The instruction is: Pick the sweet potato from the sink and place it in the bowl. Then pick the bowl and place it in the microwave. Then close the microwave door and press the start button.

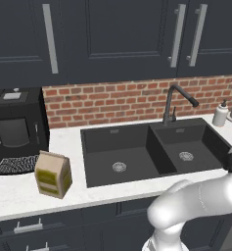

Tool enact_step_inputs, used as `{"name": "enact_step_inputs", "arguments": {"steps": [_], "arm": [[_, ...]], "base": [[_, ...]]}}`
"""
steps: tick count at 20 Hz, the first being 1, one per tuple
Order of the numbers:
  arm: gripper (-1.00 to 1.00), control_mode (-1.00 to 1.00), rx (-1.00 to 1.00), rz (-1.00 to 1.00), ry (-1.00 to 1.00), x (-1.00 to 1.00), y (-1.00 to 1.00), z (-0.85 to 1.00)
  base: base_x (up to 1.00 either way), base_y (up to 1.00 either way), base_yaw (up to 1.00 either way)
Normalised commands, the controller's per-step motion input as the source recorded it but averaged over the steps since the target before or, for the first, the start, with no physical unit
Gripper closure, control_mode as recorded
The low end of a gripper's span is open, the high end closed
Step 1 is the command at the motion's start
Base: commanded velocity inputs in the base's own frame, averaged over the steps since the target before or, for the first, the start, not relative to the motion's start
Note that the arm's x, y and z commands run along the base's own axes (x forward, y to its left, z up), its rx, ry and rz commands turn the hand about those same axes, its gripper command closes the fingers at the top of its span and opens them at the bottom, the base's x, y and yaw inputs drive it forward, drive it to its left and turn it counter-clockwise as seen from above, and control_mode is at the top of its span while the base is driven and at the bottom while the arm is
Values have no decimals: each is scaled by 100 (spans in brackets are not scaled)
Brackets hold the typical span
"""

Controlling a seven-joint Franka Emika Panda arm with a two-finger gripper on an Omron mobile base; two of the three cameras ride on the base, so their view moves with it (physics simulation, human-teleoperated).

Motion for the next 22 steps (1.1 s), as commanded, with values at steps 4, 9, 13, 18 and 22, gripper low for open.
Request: {"name": "enact_step_inputs", "arguments": {"steps": [4, 9, 13, 18, 22], "arm": [[100, -100, 17, 0, 4, 13, -27, 0], [100, -100, 13, 3, 9, 26, -26, 0], [100, -100, 4, 8, 10, 29, -9, 0], [100, -100, 0, 0, 1, 25, 0, -10], [100, -100, 0, 0, -1, 19, 0, -25]], "base": [[0, 0, 0], [0, 0, 0], [0, 0, 0], [0, 0, 0], [0, 0, 0]]}}
